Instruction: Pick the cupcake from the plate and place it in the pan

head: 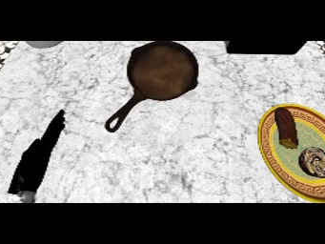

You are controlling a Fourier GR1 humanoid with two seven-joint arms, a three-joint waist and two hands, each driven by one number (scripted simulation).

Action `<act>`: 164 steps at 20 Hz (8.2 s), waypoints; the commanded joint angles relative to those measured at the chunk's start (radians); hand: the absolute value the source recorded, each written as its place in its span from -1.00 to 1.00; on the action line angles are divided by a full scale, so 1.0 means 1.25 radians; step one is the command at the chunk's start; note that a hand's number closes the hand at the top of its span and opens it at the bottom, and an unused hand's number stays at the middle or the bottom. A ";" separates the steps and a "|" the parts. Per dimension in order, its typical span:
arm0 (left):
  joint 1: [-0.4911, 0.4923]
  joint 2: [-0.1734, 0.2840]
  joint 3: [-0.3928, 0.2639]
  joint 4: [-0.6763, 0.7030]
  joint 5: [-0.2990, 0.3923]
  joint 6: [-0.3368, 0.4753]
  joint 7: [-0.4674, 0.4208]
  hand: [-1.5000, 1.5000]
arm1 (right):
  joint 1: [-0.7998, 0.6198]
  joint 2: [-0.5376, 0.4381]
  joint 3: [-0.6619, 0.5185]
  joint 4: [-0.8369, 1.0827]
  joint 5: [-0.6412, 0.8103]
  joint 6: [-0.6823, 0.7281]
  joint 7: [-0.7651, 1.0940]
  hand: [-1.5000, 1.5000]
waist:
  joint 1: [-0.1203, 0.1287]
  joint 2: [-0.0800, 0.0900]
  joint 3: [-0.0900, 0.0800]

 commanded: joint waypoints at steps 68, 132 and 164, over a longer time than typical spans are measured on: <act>0.085 -0.197 0.130 -0.033 -0.204 -0.121 -0.034 0.00 | 0.016 0.395 0.047 -0.132 0.606 0.157 0.264 1.00 | -0.016 -0.004 -0.001; -0.066 -0.202 0.133 -0.013 -0.202 -0.199 0.031 0.00 | -0.707 0.862 -0.313 0.603 0.644 -0.859 0.575 -1.00 | 0.098 0.045 0.002; 0.009 -0.204 0.179 -0.052 -0.221 -0.168 0.074 0.00 | -0.416 0.822 -0.484 0.350 0.353 -1.131 0.021 -1.00 | -0.022 -0.006 0.000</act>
